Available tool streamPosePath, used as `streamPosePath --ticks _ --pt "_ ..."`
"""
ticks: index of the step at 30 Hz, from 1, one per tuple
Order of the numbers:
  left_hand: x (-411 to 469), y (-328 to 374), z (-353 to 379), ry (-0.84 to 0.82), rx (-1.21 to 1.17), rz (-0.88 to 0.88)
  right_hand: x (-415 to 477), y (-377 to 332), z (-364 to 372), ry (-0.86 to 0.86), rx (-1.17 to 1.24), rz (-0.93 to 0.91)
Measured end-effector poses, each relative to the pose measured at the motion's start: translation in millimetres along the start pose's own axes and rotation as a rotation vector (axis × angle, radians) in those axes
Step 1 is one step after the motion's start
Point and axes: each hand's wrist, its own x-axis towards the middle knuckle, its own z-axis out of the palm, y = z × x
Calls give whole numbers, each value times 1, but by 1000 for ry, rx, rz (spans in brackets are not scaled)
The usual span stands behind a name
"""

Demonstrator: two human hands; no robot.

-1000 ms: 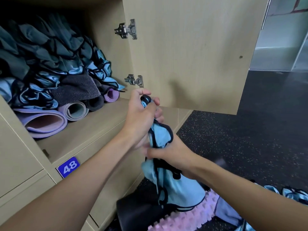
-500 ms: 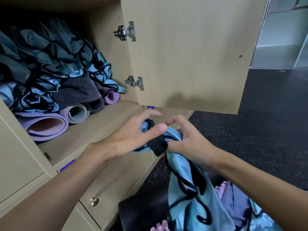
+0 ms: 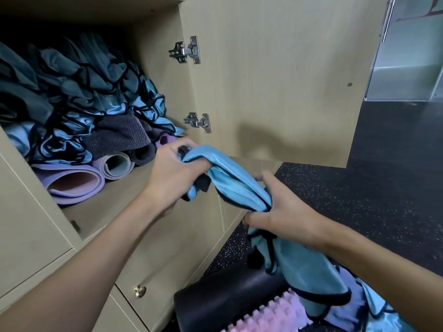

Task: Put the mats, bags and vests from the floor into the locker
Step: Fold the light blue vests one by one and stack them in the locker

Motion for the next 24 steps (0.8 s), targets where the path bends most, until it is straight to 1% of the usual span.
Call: streamPosePath --ticks 1,2,4,5,7,9,11,14,16,18,20,22,23,24 --pt "-1 -1 3 63 -89 -32 -2 -1 4 57 81 -48" --pt "-3 -1 8 99 -160 -64 -3 -1 8 110 114 -124" --pt "-9 -1 23 112 -260 -142 -2 -1 19 151 19 -263" --pt "-12 1 30 100 -306 -191 -1 0 23 146 -37 -293" --pt "-18 9 39 38 -391 -262 3 3 29 137 -104 -286" --pt "-22 13 41 -55 -436 -273 6 3 29 136 -129 -262" --pt "-26 13 42 -86 -388 -249 7 4 29 123 -188 -282" --pt "-29 9 49 21 -303 -174 5 5 30 65 -232 -286" --pt "-24 6 51 139 -246 -95 2 5 31 44 -204 -278" --pt "-11 3 45 285 -206 -8 1 5 30 68 -180 -260" --pt "3 3 31 386 -182 84 0 8 26 68 -137 -215" --pt "11 1 11 409 -17 214 -2 12 19 -3 -87 -169" --pt "12 -1 2 369 100 278 -3 14 16 -21 -50 -158" --pt "11 -2 -3 293 199 324 -3 15 13 -5 3 -162"
